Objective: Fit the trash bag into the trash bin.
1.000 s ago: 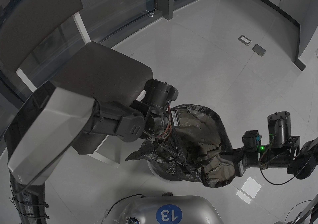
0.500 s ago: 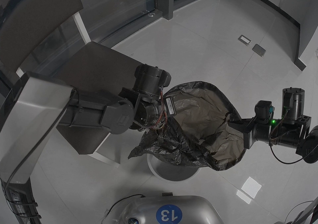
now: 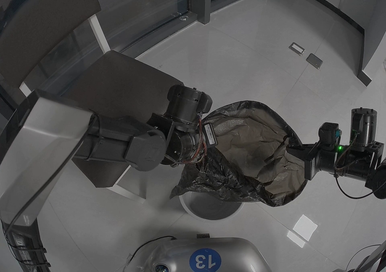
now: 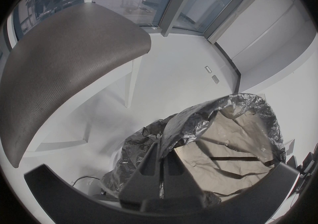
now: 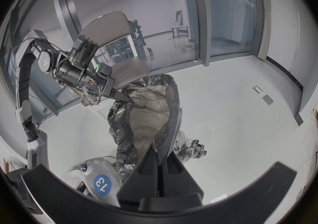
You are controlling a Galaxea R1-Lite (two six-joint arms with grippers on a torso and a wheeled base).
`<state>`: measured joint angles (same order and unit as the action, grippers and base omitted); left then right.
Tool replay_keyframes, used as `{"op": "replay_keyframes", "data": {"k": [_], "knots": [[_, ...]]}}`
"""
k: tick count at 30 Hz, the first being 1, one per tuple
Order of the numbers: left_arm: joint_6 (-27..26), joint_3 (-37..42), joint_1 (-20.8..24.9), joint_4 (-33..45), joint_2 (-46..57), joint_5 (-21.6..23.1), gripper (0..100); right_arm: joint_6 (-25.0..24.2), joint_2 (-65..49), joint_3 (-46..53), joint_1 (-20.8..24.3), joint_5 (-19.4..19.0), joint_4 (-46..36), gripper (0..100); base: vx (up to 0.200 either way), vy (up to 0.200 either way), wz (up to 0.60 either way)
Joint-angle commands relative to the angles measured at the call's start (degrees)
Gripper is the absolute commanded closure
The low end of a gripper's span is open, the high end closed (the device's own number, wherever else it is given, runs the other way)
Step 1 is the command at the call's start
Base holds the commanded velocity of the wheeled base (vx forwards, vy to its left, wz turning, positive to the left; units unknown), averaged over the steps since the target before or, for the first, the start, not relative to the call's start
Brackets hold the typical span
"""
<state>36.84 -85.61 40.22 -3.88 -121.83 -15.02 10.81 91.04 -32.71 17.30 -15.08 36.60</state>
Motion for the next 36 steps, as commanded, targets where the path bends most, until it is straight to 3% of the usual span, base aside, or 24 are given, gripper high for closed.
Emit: {"op": "replay_keyframes", "data": {"k": [1,13,20,27,30,36], "knots": [[0.2,1.4,-0.4,-0.1,-1.0,-0.1,100,0.0,-0.2,0.6,0.9,0.0,0.1,100,0.0,0.0,0.0],[0.2,2.7,-1.3,-1.0,-6.4,-0.4,100,-0.6,5.8,-0.8,11.2,-0.1,0.1,100,0.0,0.0,0.0],[0.0,2.6,-1.2,-2.1,-9.7,-0.4,100,-0.7,10.7,-0.8,14.0,-0.2,0.7,100,0.0,0.0,0.0],[0.0,2.5,-1.5,-2.2,-11.4,-0.5,100,-2.0,15.8,-5.3,17.9,-0.4,0.9,100,0.0,0.0,0.0],[0.2,2.5,-2.4,-2.2,-10.4,-1.5,100,-4.1,18.9,-10.2,21.1,-0.3,0.9,100,0.0,0.0,0.0],[-0.1,3.0,-4.2,-2.0,-6.1,-1.6,100,-5.4,22.7,-14.4,23.1,-0.3,0.9,100,0.0,0.0,0.0]]}}
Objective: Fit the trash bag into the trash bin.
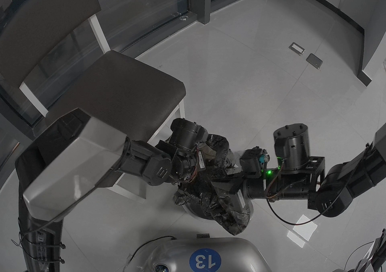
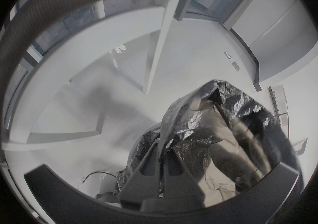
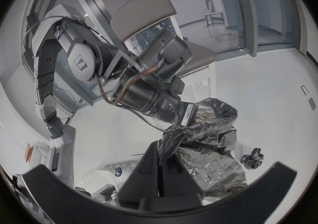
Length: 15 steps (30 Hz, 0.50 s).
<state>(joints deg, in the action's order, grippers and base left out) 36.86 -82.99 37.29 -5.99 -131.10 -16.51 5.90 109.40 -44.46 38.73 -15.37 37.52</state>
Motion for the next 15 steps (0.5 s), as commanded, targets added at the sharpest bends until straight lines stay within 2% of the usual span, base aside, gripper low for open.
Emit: {"op": "replay_keyframes", "data": {"k": [1,7,10,15], "knots": [[-0.1,0.6,-1.3,0.2,3.7,-0.1,100,-0.6,4.9,-3.1,2.0,0.0,0.0,100,0.0,0.0,0.0],[-0.1,3.5,-1.1,0.1,5.1,-0.1,100,-2.9,7.8,-6.0,3.7,-0.2,0.8,100,0.0,0.0,0.0],[-0.1,4.5,-0.9,0.1,5.9,-0.1,100,-6.2,10.2,-7.3,5.0,-0.2,3.2,100,0.0,0.0,0.0],[-0.2,4.5,-0.9,0.1,6.0,-0.1,100,-6.9,12.4,-7.5,6.3,-0.3,5.1,100,0.0,0.0,0.0]]}}
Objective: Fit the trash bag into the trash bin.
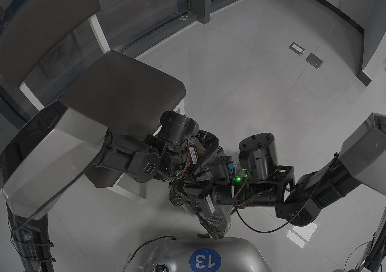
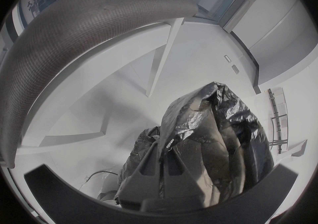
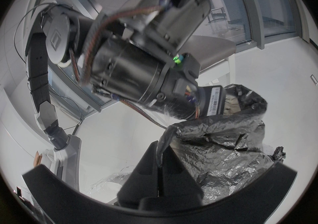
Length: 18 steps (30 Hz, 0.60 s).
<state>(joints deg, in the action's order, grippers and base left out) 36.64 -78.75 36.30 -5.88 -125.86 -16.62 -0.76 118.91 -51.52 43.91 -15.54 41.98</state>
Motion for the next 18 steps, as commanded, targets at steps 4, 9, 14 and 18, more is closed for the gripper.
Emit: {"op": "replay_keyframes", "data": {"k": [4,9,14,18], "knots": [[0.0,0.3,0.4,0.0,0.8,0.0,100,-2.2,4.8,-1.4,2.1,-0.2,2.7,100,0.0,0.0,0.0],[0.0,0.3,0.4,0.0,0.8,0.0,100,-3.6,7.0,-2.6,2.7,-0.2,3.9,100,0.0,0.0,0.0],[0.0,0.3,0.4,0.0,0.8,-0.1,100,-3.6,7.4,-2.0,2.3,-0.2,3.9,100,0.0,0.0,0.0],[0.0,0.2,0.6,0.0,0.8,-0.1,100,-3.5,7.4,-1.4,0.7,-0.2,3.9,100,0.0,0.0,0.0]]}}
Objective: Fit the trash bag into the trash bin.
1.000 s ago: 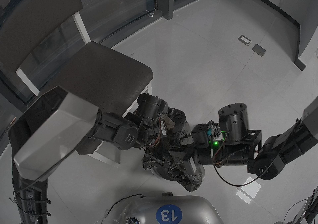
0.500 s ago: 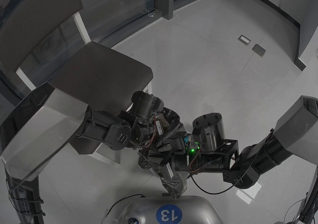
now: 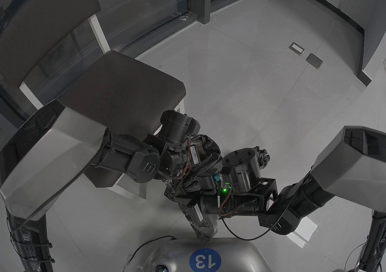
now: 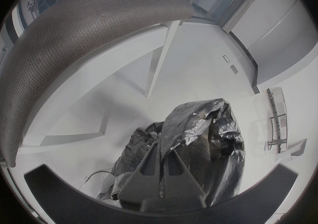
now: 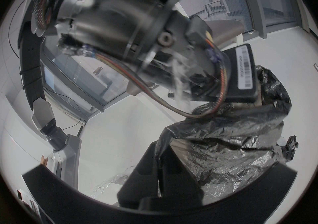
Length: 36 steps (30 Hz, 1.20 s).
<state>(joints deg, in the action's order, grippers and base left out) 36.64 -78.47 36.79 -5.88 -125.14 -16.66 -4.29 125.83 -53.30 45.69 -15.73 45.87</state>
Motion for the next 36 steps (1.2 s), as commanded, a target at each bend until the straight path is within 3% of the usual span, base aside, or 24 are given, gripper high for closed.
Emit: {"op": "replay_keyframes", "data": {"k": [1,14,19,36], "knots": [[0.1,-0.2,0.1,0.0,0.0,0.0,100,0.2,0.5,0.5,-1.7,0.0,0.0,100,0.0,0.0,0.0],[0.1,-0.1,0.7,0.3,-0.1,-0.1,100,0.7,2.8,3.7,-10.7,0.0,3.7,100,0.0,0.0,0.0],[0.1,-0.5,1.3,0.1,-0.3,-0.1,100,3.1,3.7,7.2,-13.5,0.0,5.3,100,0.0,0.0,0.0],[0.0,-0.6,3.6,0.4,0.7,-0.2,100,4.4,10.3,1.7,-12.1,0.0,5.6,100,0.0,0.0,0.0]]}}
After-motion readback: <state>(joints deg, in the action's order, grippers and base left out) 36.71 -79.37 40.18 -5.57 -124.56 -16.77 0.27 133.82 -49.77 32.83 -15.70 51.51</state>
